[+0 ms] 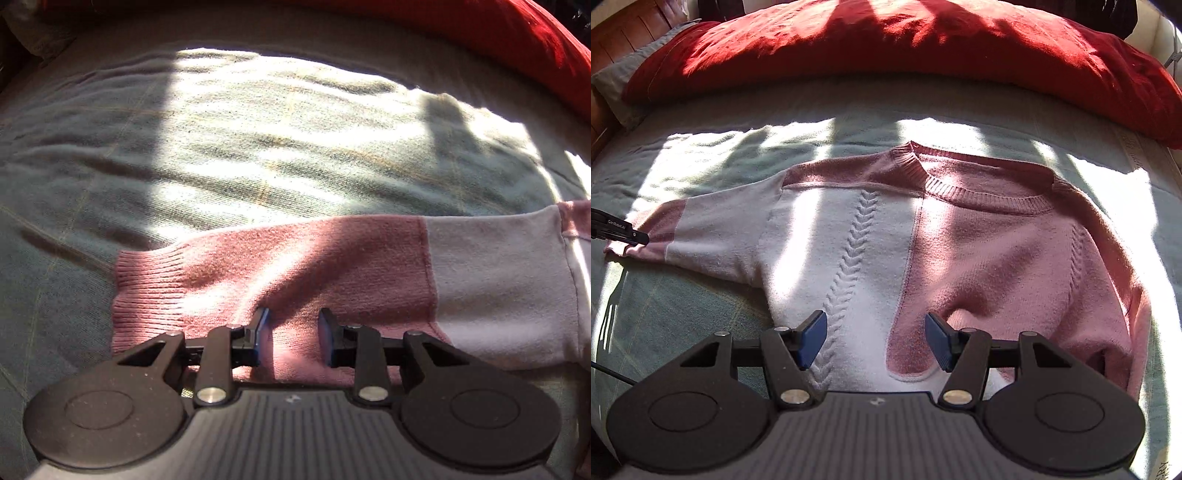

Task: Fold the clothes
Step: 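Open the left tool and release the straightened sleeve on the blanket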

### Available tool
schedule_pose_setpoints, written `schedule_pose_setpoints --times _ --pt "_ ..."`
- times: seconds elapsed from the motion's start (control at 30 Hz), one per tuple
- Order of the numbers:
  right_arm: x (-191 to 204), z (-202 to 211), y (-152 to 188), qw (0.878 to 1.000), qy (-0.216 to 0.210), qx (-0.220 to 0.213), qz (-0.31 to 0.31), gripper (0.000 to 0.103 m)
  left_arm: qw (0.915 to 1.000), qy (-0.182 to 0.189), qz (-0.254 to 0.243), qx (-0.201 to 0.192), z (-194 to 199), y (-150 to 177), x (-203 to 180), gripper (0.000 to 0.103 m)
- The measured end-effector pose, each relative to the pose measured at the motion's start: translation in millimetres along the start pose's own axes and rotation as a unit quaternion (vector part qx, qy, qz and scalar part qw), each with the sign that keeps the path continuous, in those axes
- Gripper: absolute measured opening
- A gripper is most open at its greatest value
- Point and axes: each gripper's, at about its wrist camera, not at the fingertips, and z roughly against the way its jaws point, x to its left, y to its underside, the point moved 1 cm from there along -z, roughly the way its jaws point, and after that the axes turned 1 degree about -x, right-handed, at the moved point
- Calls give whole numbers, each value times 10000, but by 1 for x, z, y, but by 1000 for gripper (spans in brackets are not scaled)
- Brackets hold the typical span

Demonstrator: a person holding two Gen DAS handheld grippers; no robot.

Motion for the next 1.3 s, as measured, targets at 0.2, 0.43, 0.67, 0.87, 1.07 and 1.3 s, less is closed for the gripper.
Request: schedule_pose_setpoints --times 0.2,0.43,0.67,0.87,1.07,1.3 --pt "6 -3 -2 9999 -31 13 163 65 9919 740 -948 -412 13 -5 -75 47" --pt "28 -19 -19 9990 -216 -51 376 68 9906 561 -1200 -332 -11 -4 -104 47" --pt "71 -75 -60 9945 -559 -98 878 71 9933 301 -801 -776 7 -1 -58 59" --pt "90 -132 -84 9956 -459 -22 816 72 9968 334 -245 -677 -11 8 -19 61" --pt "92 -165 -85 9972 -484 -93 563 92 9943 480 -341 -890 -19 4 -14 70" --pt "83 -184 -127 9979 -507 -224 326 95 9936 584 -217 -940 -27 -18 -3 71"
